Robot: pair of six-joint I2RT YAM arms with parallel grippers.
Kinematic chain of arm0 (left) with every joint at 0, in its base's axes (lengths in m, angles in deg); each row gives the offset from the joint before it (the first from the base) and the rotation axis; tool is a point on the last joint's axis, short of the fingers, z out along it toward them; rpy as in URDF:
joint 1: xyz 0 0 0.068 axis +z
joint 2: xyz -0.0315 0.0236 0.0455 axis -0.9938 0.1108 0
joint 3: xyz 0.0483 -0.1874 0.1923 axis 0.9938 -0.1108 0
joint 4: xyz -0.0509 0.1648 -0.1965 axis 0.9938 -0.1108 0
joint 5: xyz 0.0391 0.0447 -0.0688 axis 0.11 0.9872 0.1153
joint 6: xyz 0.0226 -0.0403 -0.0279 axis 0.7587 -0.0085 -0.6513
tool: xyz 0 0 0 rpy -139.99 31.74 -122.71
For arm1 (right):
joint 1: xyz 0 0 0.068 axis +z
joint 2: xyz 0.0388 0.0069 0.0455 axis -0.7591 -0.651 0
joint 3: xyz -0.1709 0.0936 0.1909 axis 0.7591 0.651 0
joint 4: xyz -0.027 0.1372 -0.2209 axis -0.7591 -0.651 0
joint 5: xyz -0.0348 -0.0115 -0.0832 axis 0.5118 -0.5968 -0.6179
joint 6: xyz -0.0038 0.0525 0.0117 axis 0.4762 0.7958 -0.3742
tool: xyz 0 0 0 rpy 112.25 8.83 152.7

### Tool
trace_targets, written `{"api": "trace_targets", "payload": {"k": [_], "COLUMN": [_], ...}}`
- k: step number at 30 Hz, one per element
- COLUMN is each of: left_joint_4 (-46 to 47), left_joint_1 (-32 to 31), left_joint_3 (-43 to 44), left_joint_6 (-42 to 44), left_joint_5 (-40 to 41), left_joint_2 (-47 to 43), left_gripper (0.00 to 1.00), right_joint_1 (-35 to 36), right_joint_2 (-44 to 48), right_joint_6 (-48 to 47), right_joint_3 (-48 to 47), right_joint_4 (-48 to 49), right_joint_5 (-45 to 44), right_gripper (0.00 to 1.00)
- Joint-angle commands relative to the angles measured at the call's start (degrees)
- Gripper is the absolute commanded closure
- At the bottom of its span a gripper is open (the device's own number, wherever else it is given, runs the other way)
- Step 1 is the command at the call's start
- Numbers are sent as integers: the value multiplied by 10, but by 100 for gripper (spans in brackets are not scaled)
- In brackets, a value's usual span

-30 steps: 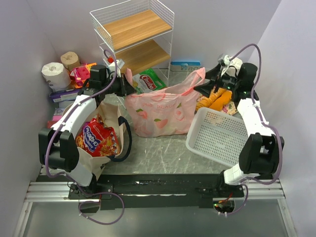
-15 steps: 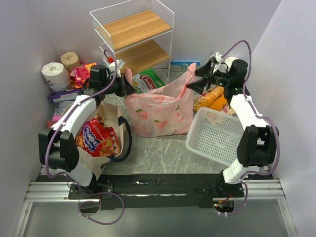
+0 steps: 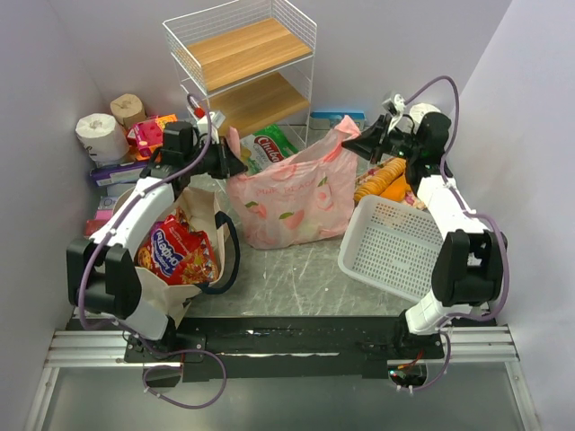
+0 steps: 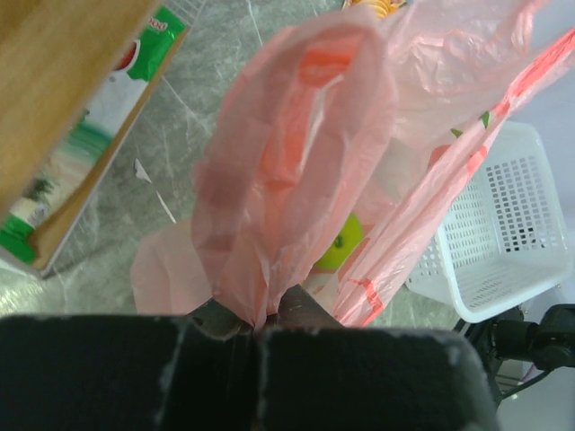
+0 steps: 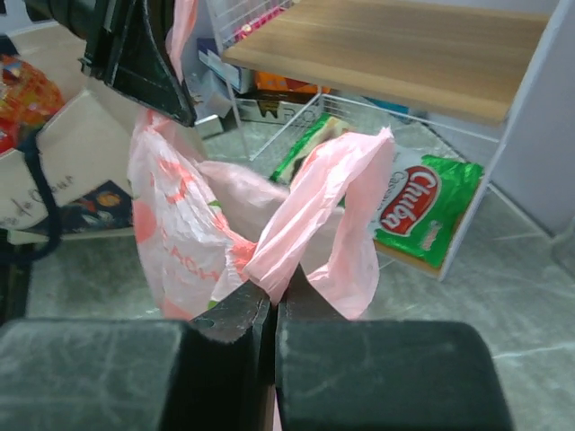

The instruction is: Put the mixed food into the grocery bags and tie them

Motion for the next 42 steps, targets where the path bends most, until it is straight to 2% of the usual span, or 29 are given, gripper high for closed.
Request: {"api": "trace_targets", "payload": {"k": [1, 6, 11, 14, 18, 21, 23, 24, 25, 27, 30, 32, 36, 38, 42], "left_joint_4": [15, -14, -54, -66, -76, -73, -51, -43, -36, -35, -48, -45, -22, -9, -8], "left_joint_1": [-4, -3, 0, 2, 2, 2, 1, -2, -7, -29, -64, -77, -86, -90, -94], "left_joint_3": [-22, -55, -56, -45, -33, -24, -21, -19, -17, 0, 22, 20, -4, -17, -22], "left_joint_6": [-39, -93, -114, -121, -134, -132, -117, -110, -101, -65, -14, -3, -3, -5, -5], "left_joint_5": [37, 131, 202, 222, 246, 244, 206, 191, 180, 155, 145, 140, 122, 122, 119], "left_joint_2": [-63, -105, -114, -103, -86, -70, -62, -59, -57, -49, -44, -46, -68, -77, -86], "left_gripper": [99, 99, 99, 99, 99, 99, 99, 99, 99, 99, 99, 99, 99, 99, 99], "right_joint_1": [2, 9, 33, 33, 32, 33, 33, 32, 33, 32, 32, 31, 31, 32, 37], "right_joint_2": [84, 178, 277, 338, 389, 418, 434, 442, 446, 449, 431, 412, 310, 268, 180], "right_joint_6": [25, -37, -65, -75, -72, -66, -66, -66, -61, -47, -43, -16, 38, 30, -9], "right_joint_3": [31, 76, 123, 176, 229, 250, 250, 241, 234, 201, 125, 54, -94, -177, -258], "right_joint_4": [31, -76, -183, -192, -229, -255, -271, -280, -295, -308, -353, -392, -498, -575, -663], "right_joint_5": [5, -8, -128, -194, -234, -235, -241, -254, -264, -308, -344, -380, -428, -440, -446], "right_gripper": [100, 100, 100, 100, 100, 96, 82, 72, 55, 38, 25, 20, 19, 19, 22]}}
